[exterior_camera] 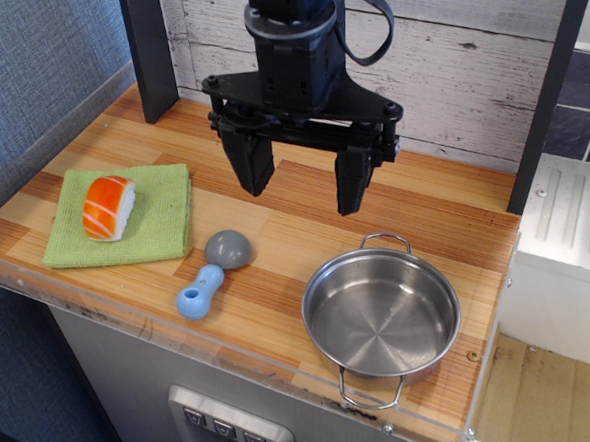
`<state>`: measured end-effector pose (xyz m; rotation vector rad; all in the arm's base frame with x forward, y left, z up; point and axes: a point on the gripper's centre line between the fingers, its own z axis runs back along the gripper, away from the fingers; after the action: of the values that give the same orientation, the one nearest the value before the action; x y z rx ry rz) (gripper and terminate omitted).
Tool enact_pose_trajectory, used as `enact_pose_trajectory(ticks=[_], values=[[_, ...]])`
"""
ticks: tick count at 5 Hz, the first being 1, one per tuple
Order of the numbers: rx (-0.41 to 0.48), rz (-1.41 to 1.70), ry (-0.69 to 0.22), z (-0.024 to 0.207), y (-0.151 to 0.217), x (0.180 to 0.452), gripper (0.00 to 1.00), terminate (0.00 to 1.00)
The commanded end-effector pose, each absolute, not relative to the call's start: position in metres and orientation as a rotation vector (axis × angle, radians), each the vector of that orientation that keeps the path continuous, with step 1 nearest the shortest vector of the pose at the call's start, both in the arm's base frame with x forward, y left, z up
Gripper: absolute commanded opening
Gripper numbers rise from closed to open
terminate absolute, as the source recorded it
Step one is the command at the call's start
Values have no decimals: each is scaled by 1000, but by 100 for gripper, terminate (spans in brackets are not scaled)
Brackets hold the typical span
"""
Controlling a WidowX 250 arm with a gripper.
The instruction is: Pick up the red and white food and place it in the pot
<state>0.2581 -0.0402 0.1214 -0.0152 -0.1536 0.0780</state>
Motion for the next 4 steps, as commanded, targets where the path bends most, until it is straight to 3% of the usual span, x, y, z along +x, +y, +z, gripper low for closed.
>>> enact_pose_trajectory(ticks=[1, 4], values=[[-15, 78, -154, 121, -40, 258, 100, 0], [-16, 239, -162, 110, 29, 272, 100, 0]])
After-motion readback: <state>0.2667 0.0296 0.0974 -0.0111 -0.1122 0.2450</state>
